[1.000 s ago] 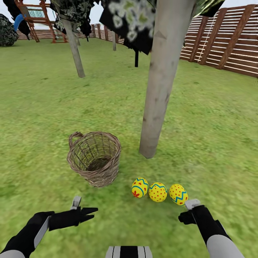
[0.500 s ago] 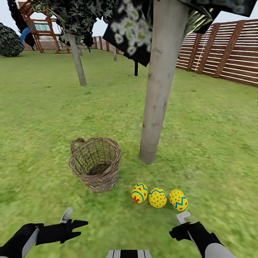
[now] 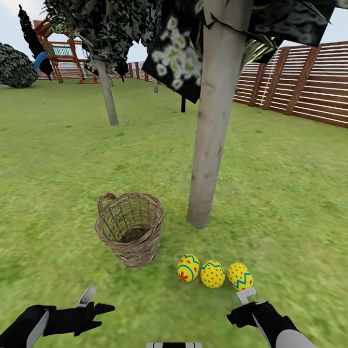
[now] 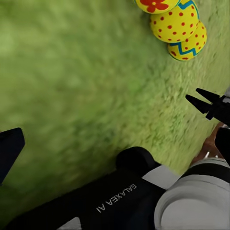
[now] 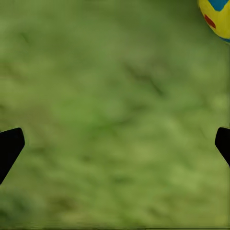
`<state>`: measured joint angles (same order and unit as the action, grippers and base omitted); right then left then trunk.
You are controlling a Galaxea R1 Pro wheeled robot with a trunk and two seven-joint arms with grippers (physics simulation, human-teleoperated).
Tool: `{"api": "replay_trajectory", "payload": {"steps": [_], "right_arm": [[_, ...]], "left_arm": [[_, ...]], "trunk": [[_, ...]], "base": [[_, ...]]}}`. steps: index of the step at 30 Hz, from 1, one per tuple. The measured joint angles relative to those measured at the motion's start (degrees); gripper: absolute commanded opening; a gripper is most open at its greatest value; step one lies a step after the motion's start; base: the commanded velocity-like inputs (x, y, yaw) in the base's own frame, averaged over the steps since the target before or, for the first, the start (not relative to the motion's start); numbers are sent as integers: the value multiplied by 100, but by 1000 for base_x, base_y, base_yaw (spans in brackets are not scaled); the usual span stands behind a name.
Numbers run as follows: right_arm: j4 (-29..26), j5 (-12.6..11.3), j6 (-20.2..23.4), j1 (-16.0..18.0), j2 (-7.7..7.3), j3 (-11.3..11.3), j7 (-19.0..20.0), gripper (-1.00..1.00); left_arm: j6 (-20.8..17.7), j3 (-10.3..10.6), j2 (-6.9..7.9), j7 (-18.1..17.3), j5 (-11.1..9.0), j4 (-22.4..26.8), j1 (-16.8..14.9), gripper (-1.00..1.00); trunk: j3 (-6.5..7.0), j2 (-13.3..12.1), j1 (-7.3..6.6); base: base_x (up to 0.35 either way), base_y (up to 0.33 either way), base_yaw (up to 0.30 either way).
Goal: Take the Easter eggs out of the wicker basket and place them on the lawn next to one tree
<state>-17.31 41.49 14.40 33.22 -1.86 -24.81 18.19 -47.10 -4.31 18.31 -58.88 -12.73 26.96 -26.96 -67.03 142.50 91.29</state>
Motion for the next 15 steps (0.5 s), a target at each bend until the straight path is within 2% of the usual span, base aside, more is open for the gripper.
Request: {"api": "replay_trajectory", "payload": {"steps": [2,7,12,15], "right_arm": [[71,4,-1,-1,4,2,0,100],[277,2,-2,-1,10,0,2,100],[422,0,-4,-1,2,-2,3,100],[446,6,4,-20,-27,-2,3,100]], "left_arm": [[67,0,3,36,-1,-124,-1,100],[563,1,6,60,5,-583,0,100],[670,16,6,74,-5,-878,0,100],[875,24,-13,369,-12,-977,0,100]], "trunk": [[36,-80,-44],[126,-281,-154],[215,-481,-264],[269,-602,-329]], "base": [[0,0,0],[0,0,0],[0,0,0],[0,0,0]]}}
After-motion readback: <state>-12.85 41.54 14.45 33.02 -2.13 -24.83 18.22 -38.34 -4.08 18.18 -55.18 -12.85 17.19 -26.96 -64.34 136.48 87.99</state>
